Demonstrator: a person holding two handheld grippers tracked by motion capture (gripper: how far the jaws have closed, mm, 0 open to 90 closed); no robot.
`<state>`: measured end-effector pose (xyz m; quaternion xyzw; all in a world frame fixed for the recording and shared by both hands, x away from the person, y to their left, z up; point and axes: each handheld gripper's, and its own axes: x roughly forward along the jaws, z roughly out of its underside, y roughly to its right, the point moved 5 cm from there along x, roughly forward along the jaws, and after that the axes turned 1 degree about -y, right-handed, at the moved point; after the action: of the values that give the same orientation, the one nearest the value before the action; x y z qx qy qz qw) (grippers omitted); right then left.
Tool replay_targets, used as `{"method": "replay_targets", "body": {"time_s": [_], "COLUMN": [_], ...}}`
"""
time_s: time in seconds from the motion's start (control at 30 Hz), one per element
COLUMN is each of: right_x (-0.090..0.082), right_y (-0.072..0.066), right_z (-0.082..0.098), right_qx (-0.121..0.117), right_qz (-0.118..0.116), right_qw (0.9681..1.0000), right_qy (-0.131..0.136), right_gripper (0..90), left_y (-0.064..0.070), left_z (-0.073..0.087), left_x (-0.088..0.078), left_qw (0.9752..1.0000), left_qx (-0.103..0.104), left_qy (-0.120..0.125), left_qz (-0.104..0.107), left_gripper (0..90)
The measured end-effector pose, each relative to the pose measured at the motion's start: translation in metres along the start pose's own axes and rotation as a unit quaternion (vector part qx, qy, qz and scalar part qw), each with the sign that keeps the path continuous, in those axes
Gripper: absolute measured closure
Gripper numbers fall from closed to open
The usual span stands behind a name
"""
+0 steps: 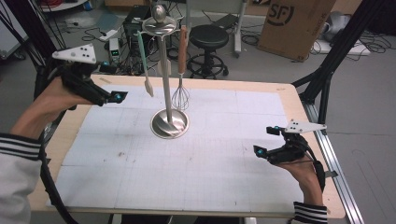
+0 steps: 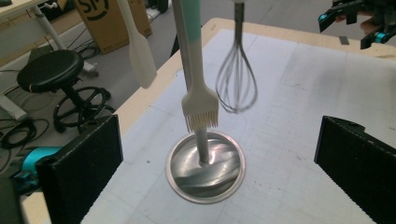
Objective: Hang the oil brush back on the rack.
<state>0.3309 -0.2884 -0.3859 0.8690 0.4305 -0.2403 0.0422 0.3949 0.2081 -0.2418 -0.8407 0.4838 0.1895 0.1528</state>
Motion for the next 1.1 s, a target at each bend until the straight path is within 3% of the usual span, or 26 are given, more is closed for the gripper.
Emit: {"method": "replay_targets", "body": {"time_s": [0.13, 0.3, 0.53, 0.63, 0.83, 1.0, 1.1], "right_x": [-0.002, -0.004, -0.005, -0.003, -0.004, -0.007, -0.007], "right_y": [0.000, 0.000, 0.009, 0.011, 0.014, 0.013, 0.010], "right_z": [-0.001, -0.001, 0.005, 0.010, 0.015, 0.017, 0.017], "right_qx": [0.000, 0.002, 0.012, 0.015, 0.022, 0.019, 0.015], "right_qz": [0.007, 0.013, 0.035, 0.042, 0.051, 0.055, 0.055], "right_qw": [0.9999, 0.9998, 0.9990, 0.9987, 0.9981, 0.9978, 0.9979], "right_qy": [0.007, 0.015, 0.025, 0.023, 0.027, 0.031, 0.030], "right_gripper": [0.2, 0.2, 0.3, 0.3, 0.3, 0.3, 0.2], "left_y": [0.009, 0.024, 0.037, 0.043, 0.056, 0.056, 0.050], "left_z": [0.025, 0.055, 0.096, 0.107, 0.127, 0.143, 0.157], "left_x": [-0.002, -0.002, 0.010, 0.015, 0.019, 0.021, 0.024], "left_qw": [0.9994, 0.9994, 0.9985, 0.9979, 0.9984, 0.9985, 0.9981], "left_qx": [-0.012, -0.006, -0.029, -0.039, -0.030, -0.034, -0.050], "left_qy": [0.032, 0.027, 0.038, 0.047, 0.044, 0.039, 0.027], "left_qz": [-0.006, -0.018, -0.024, -0.024, -0.019, -0.015, -0.024], "left_gripper": [1.6, 1.6, 1.6, 1.6, 1.6, 1.7, 1.6]}}
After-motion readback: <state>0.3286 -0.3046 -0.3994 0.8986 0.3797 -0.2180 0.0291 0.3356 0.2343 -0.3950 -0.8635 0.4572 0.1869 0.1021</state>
